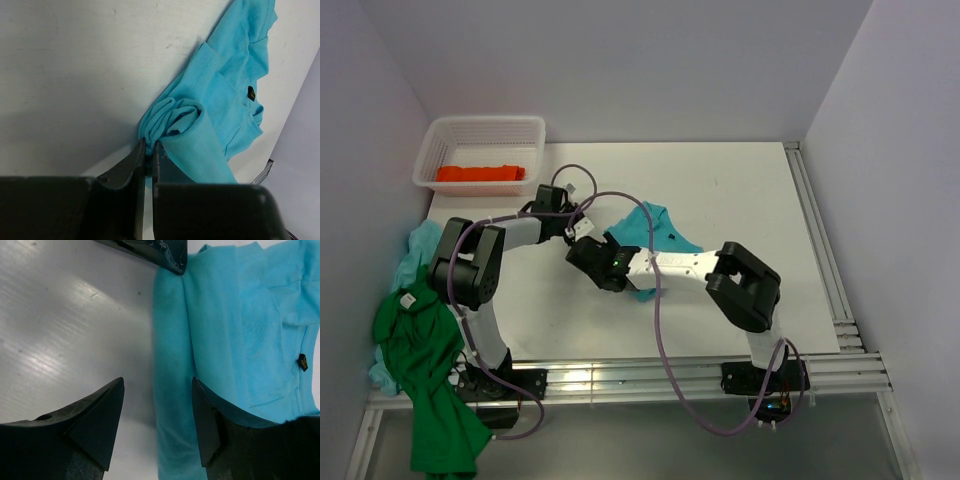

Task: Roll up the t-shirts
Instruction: Roll the tshirt

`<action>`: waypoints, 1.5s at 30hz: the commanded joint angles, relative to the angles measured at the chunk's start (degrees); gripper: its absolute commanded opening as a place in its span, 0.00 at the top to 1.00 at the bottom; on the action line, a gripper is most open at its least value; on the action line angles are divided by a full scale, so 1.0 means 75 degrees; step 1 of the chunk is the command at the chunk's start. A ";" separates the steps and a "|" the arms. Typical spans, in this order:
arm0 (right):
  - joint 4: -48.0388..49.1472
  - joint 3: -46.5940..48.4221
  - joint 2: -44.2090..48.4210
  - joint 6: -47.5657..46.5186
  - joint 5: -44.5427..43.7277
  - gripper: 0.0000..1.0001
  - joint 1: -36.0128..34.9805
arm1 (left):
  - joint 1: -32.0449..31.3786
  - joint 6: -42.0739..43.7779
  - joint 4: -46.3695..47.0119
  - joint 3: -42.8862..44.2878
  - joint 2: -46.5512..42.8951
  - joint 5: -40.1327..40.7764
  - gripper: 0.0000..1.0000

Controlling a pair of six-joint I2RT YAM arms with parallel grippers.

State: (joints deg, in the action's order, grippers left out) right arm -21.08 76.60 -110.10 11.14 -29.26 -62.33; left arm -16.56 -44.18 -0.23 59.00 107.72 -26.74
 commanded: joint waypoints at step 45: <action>-0.0377 0.0345 -0.0917 0.0132 -0.2967 0.05 -0.0819 | -0.0113 0.0032 -0.0860 0.0524 -0.0628 -0.0829 1.00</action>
State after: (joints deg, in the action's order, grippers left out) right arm -22.48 79.05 -120.75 9.02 -54.22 -67.57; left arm -17.23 -44.36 -7.18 60.99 106.21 -31.29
